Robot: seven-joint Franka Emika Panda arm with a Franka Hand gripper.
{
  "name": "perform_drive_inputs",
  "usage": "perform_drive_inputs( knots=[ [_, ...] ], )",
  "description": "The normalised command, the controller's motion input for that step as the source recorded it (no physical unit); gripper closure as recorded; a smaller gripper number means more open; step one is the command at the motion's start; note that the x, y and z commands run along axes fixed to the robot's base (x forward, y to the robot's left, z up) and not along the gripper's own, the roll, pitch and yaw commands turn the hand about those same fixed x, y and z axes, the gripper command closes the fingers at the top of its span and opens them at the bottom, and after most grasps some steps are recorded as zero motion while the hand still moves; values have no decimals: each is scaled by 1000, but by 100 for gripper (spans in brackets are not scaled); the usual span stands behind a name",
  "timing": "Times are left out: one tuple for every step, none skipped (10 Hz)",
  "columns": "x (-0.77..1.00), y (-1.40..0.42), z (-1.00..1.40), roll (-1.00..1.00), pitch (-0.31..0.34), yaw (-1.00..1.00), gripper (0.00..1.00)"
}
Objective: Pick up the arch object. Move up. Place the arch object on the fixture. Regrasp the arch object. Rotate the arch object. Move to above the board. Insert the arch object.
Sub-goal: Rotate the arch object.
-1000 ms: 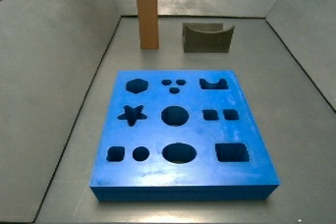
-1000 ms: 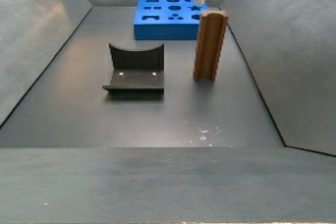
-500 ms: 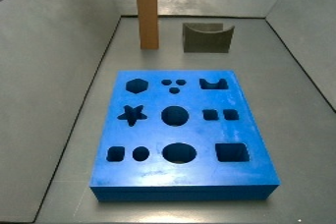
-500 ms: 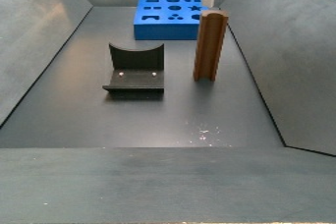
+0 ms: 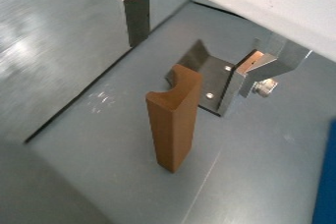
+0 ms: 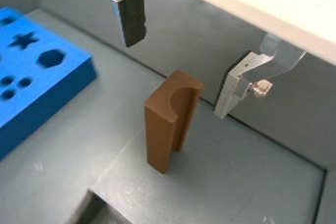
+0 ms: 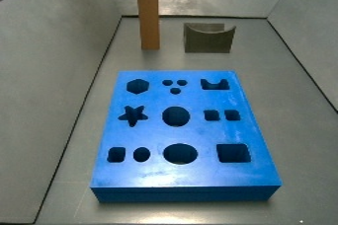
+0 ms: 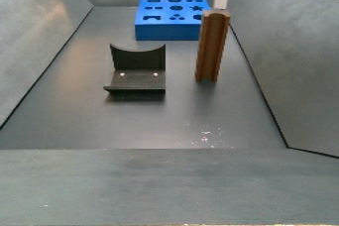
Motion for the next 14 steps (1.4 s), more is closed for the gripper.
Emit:
perform_drive_inputs(
  knots=[
    [42,-5,-24,-21,8,1000,0],
    [42,-4,-24,-22,8,1000,0],
    [42,-5,-23,-23,8,1000,0],
    [42,-4,-23,-24,9,1000,0],
    [42,-5,-23,-25,9,1000,0],
    [42,-4,-23,-27,9,1000,0],
    [42,-5,-23,-28,10,1000,0],
    [42,-5,-22,-29,10,1000,0],
    [43,-5,-22,-31,11,1000,0],
    [43,-5,-22,-33,11,1000,0],
    [43,-5,-21,-36,12,1000,0],
    [43,-5,-21,-38,13,1000,0],
    [43,-4,-21,-41,14,1000,0],
    [43,-5,-21,-44,15,1000,0]
  ],
)
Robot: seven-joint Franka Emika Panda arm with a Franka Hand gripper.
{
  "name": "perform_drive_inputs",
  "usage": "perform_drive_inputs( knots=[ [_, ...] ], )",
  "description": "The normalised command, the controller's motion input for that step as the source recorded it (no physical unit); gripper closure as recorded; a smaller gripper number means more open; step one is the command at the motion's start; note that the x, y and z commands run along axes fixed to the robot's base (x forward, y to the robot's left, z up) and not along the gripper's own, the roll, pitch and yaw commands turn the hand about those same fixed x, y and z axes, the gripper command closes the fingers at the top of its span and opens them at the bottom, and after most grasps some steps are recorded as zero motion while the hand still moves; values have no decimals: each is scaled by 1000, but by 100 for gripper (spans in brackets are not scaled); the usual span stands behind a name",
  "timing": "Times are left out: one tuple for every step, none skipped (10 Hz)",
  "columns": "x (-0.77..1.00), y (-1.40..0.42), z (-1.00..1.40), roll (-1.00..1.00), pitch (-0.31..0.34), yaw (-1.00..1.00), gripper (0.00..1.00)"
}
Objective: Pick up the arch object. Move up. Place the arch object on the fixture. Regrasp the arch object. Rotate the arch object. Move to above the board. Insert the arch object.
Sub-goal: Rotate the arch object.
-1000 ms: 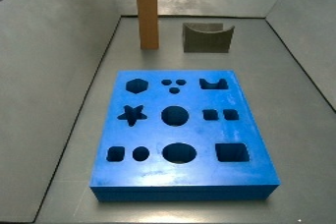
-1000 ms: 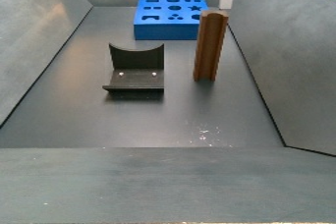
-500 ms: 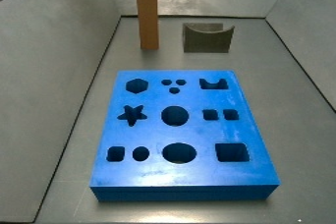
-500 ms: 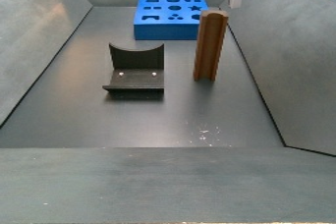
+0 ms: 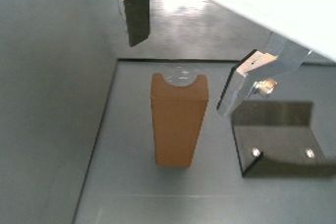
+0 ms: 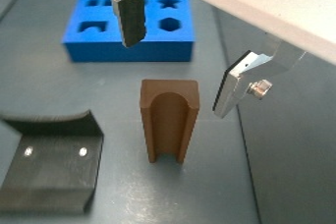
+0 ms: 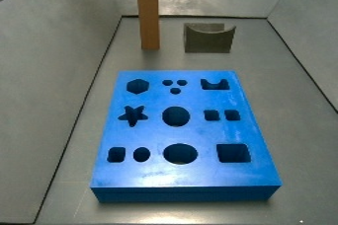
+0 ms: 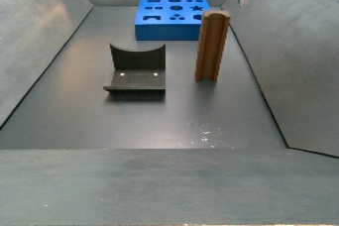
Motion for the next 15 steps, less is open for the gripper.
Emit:
perform_drive_inputs(
  knots=[
    [43,-5,-20,-49,17,1000,0],
    [43,-5,-20,-53,18,1000,0],
    [43,-5,-20,-60,21,1000,0],
    [43,-5,-20,-64,22,1000,0],
    [43,-5,-20,-76,26,1000,0],
    [43,-5,-20,-88,30,1000,0],
    [43,-5,-20,-112,39,1000,0],
    [43,-4,-19,-127,44,1000,0],
    [43,-3,-19,-143,50,800,0],
    [43,0,-19,-134,50,568,0],
    [43,6,-18,-115,51,362,0],
    [0,0,-1000,-89,52,194,0],
    [10,-2,-1000,-78,41,119,0],
    [31,-2,-1000,-76,2,79,0],
    [34,-4,-940,-76,-23,59,0]
  ],
)
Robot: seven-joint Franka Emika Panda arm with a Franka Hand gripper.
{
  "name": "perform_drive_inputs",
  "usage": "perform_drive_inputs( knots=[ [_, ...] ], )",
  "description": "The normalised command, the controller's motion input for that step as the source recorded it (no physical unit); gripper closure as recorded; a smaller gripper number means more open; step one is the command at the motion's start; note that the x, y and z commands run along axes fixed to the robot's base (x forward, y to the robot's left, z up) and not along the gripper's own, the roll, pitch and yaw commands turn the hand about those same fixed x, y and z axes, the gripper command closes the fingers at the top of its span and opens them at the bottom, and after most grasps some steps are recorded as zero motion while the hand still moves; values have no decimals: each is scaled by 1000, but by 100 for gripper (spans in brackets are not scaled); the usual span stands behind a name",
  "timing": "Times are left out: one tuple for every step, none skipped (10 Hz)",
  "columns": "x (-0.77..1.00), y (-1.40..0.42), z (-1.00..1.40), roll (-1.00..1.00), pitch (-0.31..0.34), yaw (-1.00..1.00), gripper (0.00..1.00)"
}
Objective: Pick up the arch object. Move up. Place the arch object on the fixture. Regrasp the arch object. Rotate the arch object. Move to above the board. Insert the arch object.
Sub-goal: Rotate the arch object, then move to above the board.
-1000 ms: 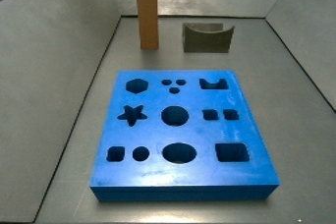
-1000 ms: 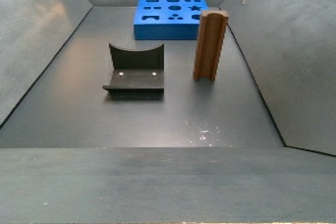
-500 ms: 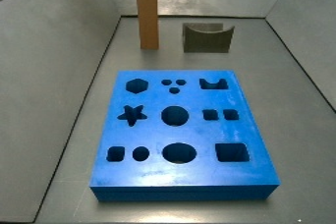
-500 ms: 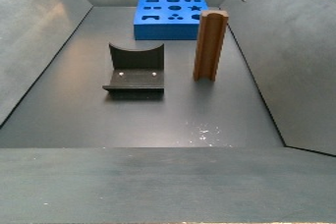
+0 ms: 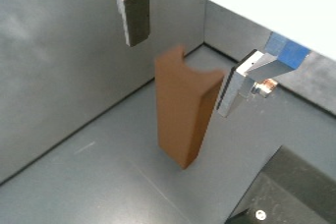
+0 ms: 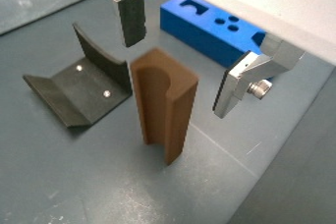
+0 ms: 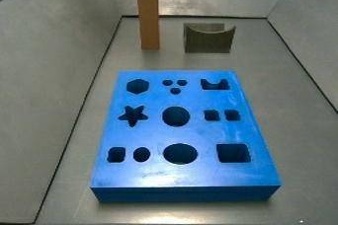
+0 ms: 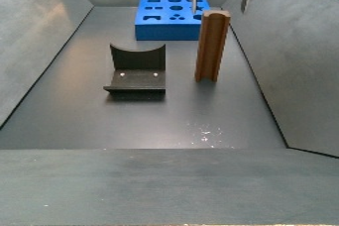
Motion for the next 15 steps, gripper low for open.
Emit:
perform_drive_inputs(
  knots=[
    [25,-8,-750,-81,-43,48,0],
    [19,-9,-603,-85,-50,45,0],
    [18,-9,-456,-87,-57,39,0],
    [15,-8,-271,-90,-62,34,0],
    [0,0,0,-93,-65,31,100],
    [17,190,1000,292,173,-17,100],
    [14,189,1000,292,182,-20,100],
    [18,165,1000,274,178,-15,100],
    [20,153,1000,247,160,7,100],
    [18,141,1000,213,135,26,100],
    [17,130,1000,172,111,35,100],
    [16,120,1000,141,91,40,100],
    [16,109,1000,127,82,40,100],
    [14,95,1000,108,76,40,100],
    [13,84,1000,98,71,35,100]
  ],
)
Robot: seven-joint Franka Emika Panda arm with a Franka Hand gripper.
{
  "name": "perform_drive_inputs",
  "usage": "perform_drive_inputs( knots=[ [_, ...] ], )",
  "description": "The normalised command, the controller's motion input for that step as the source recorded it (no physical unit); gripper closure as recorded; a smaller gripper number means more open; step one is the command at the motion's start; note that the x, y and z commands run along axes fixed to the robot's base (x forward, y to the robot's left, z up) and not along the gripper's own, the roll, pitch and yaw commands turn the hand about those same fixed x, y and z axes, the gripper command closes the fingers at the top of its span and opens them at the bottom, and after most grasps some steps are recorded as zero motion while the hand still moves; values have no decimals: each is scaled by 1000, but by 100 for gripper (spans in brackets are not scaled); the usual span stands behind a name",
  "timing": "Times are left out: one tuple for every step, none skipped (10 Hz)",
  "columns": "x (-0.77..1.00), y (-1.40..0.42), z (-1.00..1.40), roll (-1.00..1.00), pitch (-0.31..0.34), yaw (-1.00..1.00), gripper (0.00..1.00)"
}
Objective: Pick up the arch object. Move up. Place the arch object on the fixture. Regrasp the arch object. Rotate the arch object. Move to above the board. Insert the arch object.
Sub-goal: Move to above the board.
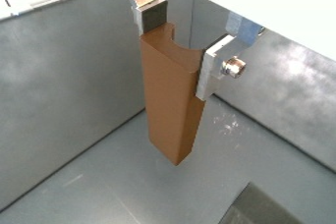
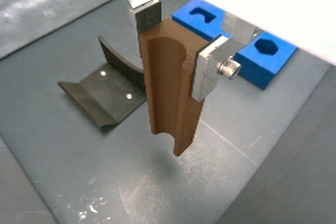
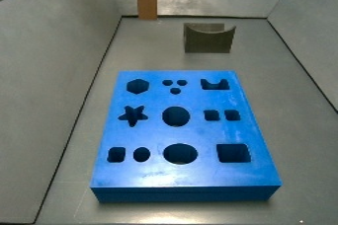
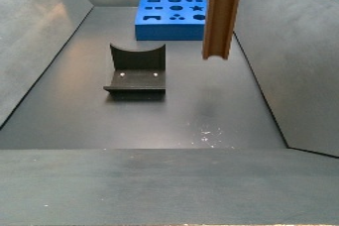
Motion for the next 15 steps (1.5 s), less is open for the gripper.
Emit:
perform_drive_inputs(
  knots=[
    [13,77,1000,92,71,32,100],
    [11,51,819,81,72,22,100],
    [12,36,707,76,71,17,100],
    [8,17,485,70,72,9,100],
    [8,8,321,68,74,4,100],
    [152,-1000,134,-234,76,-160,100],
    [155,-1000,117,-217,78,-135,100],
    [160,-1000,127,-164,91,-62,100],
    [163,-1000,129,-147,92,-39,100],
    [170,-1000,127,-42,101,-6,100],
    [178,-1000,129,-13,109,2,100],
    [190,-1000,130,-22,118,3,100],
    [202,-1000,132,-3,128,8,100],
    [212,-1000,136,-2,136,9,100],
    [221,-1000,139,2,138,9,100]
  ],
)
